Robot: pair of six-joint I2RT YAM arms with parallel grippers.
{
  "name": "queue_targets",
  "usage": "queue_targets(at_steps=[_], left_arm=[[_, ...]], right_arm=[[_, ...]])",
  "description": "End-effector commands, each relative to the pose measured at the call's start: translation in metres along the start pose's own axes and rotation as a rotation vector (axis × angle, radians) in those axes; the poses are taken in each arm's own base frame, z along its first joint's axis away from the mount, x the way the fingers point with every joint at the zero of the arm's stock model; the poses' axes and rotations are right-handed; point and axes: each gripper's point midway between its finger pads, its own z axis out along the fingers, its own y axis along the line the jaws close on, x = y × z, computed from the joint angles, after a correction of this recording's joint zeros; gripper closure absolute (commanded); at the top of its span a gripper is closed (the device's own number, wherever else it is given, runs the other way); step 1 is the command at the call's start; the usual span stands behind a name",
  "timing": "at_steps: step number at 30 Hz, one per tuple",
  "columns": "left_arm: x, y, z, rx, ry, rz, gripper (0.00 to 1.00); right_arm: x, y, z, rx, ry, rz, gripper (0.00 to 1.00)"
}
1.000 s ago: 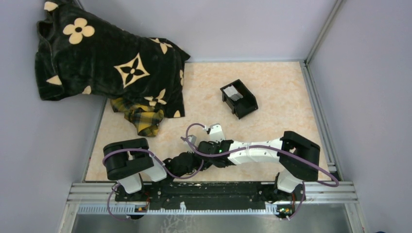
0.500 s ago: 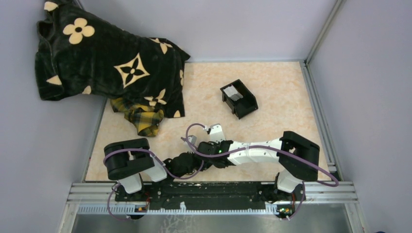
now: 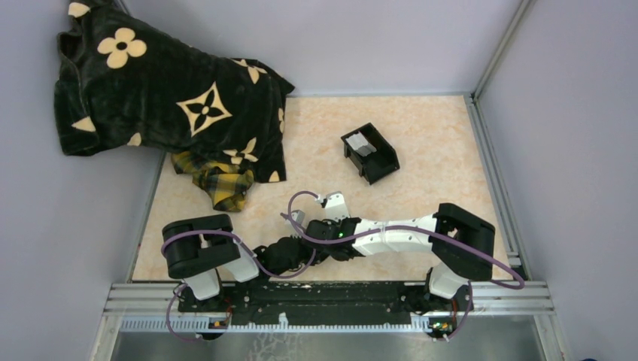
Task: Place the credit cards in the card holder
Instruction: Close the card holder at the center of the board.
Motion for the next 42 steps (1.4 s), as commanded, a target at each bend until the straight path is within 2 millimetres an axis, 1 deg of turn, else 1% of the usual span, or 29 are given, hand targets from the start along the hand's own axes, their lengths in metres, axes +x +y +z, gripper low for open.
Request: queue_targets(at_steps=[1,5,9,22,33,42], left_arm=[[0.042,0.065,-0.020,-0.200,0.173,0.108,0.74],[0.043,0.066,-0.021,-0.203,0.174,0.110,0.74],[0.043,0.066,-0.020,-0.203,0.174,0.112,0.74],[0.041,0.064,-0.020,-0.199,0.169,0.116,0.74],[0.041,0.064,-0.019,-0.199,0.170,0.117,0.74],[0.043,0.063,-0.018,-0.197,0.175,0.115,0.74]], right_arm=[[-0.015,-0.004,-0.005,0.006,-0.058,0.050,1.00],[-0.021,-0.007,-0.008,0.007,-0.074,0.058,1.00],[-0.023,-0.010,-0.009,0.012,-0.077,0.056,1.00],[-0.006,-0.004,0.003,0.003,-0.030,0.042,1.00],[0.005,0.001,0.004,-0.015,-0.008,0.040,1.00],[0.005,0.007,0.004,-0.028,-0.008,0.039,1.00]])
